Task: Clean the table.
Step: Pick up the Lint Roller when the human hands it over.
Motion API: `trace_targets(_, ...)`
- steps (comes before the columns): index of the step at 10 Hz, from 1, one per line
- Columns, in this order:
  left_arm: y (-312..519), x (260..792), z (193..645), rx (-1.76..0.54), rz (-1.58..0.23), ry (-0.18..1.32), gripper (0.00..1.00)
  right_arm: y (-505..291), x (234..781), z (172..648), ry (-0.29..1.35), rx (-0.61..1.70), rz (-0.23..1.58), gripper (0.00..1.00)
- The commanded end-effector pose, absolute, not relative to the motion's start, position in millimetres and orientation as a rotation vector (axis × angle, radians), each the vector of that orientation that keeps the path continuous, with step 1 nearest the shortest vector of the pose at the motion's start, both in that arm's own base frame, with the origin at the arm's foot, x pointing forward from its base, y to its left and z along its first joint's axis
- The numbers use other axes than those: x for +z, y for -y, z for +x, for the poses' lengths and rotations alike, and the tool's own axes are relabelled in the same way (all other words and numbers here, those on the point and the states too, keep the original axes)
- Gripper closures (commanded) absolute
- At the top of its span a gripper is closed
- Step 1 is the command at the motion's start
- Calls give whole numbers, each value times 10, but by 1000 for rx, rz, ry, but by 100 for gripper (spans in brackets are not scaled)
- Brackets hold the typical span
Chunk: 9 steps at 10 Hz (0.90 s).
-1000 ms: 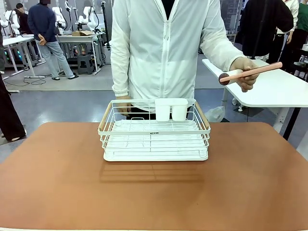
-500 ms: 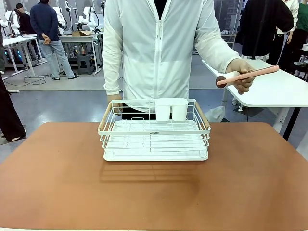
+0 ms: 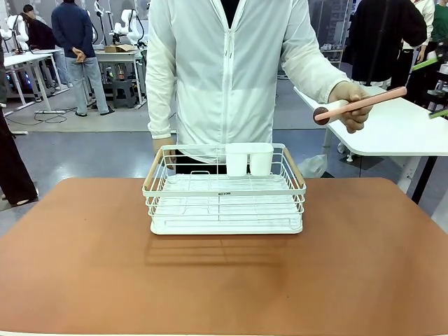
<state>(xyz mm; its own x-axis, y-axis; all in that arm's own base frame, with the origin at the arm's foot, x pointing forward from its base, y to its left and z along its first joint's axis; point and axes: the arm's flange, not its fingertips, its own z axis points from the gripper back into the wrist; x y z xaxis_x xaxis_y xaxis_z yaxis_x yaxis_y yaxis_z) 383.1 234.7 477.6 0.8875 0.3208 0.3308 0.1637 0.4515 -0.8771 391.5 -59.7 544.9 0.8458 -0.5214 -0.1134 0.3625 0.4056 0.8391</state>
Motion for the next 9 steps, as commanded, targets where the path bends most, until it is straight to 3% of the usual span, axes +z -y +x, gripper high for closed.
trace_targets(1, -2364, 4791, 3808, 89, -1129, 506, 0, 375, 5357, 4047, 210, -598, 997, 0)
trace_targets(9, -2364, 4791, 3808, 89, -1129, 506, 0, 21, 5109, 4366, 292, -601, 1035, 0)
